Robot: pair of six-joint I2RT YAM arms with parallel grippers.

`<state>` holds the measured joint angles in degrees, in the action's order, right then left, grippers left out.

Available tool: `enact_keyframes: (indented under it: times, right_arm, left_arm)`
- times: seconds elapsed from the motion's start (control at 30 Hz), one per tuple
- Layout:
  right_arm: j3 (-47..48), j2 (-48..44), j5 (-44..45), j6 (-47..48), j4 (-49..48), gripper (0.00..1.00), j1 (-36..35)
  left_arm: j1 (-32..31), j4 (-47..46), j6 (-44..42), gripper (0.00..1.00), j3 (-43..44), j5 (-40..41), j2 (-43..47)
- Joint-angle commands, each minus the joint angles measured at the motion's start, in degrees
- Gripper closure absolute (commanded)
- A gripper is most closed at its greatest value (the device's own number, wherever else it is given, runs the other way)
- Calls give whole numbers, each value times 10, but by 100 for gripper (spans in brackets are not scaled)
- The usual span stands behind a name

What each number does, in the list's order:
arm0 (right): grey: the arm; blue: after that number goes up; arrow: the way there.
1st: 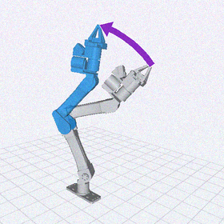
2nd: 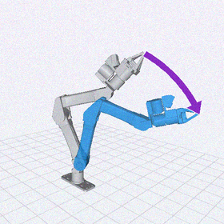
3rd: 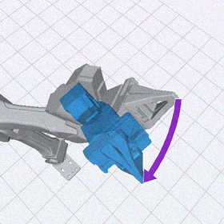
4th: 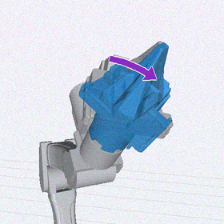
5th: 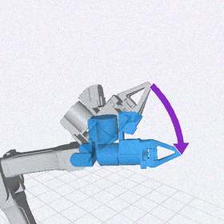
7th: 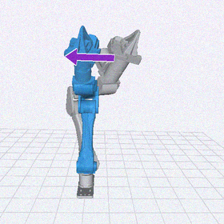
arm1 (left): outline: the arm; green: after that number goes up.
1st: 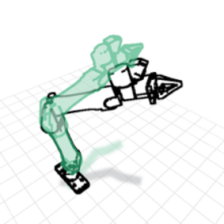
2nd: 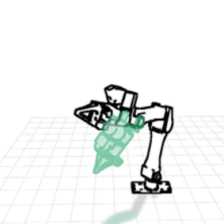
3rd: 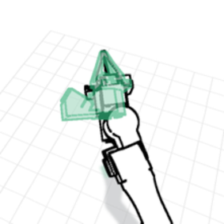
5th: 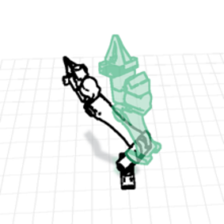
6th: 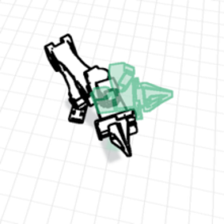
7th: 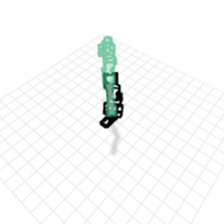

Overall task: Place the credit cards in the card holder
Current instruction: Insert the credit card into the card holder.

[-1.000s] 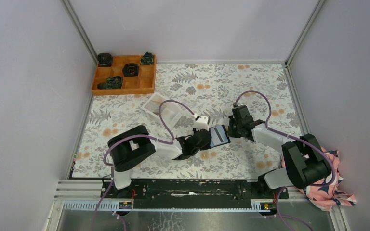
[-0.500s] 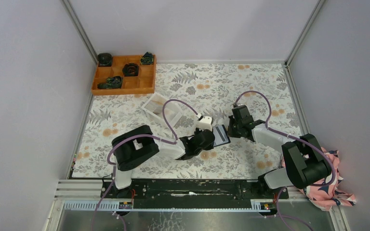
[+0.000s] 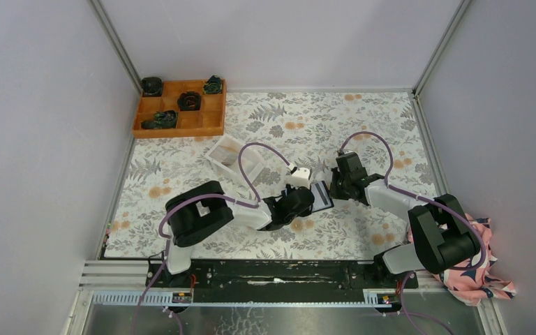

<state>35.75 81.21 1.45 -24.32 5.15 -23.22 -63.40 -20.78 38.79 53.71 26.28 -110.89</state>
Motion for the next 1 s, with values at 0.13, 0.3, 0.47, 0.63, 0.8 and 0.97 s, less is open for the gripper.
enact_keyframes:
  times: [0.13,0.3,0.47,0.63,0.8,0.97]
  right_arm:
    - [-4,-3,-25,-6,-6,100,0]
    - [-3,-3,-29,-8,-6,100,-1]
    - [-2,-1,-29,-9,-6,100,-1]
    - [2,2,-28,-9,-5,100,-2]
    - [6,-2,-22,-6,0,100,-1]
    - [23,-16,-13,1,16,95,-2]
  left_arm:
    - [-4,9,-18,92,28,13,-16]
    - [-5,4,-20,91,34,10,-16]
    - [-4,7,-21,90,39,6,-15]
    - [-5,7,-22,86,44,2,-14]
    - [-7,18,-21,79,45,6,-4]
    - [-9,34,-20,68,37,29,30]
